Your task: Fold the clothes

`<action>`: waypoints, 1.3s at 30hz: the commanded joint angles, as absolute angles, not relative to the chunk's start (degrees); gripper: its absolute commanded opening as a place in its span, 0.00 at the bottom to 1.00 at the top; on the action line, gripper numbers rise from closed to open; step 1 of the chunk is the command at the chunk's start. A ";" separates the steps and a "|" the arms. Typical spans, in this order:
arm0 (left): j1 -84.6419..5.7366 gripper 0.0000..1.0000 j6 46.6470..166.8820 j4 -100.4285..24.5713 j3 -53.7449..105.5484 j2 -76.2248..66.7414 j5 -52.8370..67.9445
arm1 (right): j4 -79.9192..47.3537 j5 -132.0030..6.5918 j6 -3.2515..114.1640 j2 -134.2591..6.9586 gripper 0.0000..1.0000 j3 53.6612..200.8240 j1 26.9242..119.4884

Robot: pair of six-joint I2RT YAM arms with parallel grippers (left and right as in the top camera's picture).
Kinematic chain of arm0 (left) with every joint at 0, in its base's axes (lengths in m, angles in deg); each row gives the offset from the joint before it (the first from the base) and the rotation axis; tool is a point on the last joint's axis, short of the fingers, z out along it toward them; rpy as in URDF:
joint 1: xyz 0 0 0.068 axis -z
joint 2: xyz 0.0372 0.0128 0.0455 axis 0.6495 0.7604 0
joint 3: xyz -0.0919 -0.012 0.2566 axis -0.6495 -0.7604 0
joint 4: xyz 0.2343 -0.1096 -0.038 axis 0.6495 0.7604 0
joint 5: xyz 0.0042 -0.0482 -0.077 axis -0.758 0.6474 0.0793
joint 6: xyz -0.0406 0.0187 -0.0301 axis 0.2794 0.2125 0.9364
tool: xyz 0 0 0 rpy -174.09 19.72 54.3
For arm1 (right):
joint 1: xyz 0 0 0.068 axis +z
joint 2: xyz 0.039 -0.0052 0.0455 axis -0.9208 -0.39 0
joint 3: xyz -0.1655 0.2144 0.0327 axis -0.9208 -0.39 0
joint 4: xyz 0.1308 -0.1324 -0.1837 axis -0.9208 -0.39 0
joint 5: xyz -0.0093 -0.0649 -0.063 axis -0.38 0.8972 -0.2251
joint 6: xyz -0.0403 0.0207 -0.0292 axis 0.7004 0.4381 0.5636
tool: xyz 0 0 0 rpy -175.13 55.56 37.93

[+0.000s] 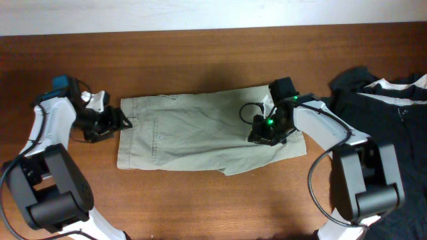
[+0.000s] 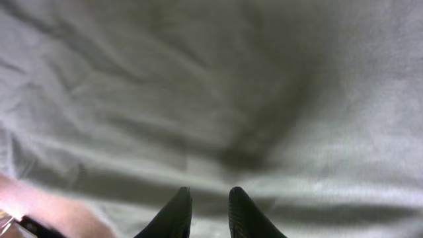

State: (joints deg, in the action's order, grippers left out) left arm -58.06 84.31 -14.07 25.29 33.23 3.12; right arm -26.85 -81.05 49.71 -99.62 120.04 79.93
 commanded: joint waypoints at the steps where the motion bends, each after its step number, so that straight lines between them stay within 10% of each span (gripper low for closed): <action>1: -60.27 0.71 81.05 -15.08 25.62 38.22 4.17 | -26.76 -79.46 47.61 -102.44 0.24 119.78 80.87; 13: -55.40 0.39 75.76 -18.14 25.60 54.44 9.08 | -25.93 -77.97 47.61 -102.92 0.24 119.78 80.91; 17: -55.22 0.00 75.78 -18.29 25.60 54.41 9.08 | -26.76 -77.99 47.61 -102.92 0.19 119.78 80.91; 28: -59.88 0.01 75.76 19.94 78.10 46.68 -5.76 | -34.15 -76.25 48.07 -93.41 0.17 120.08 69.20; 39: -35.00 0.01 82.56 21.18 76.92 46.70 -10.74 | -34.30 -76.22 52.61 -93.54 0.18 120.04 68.26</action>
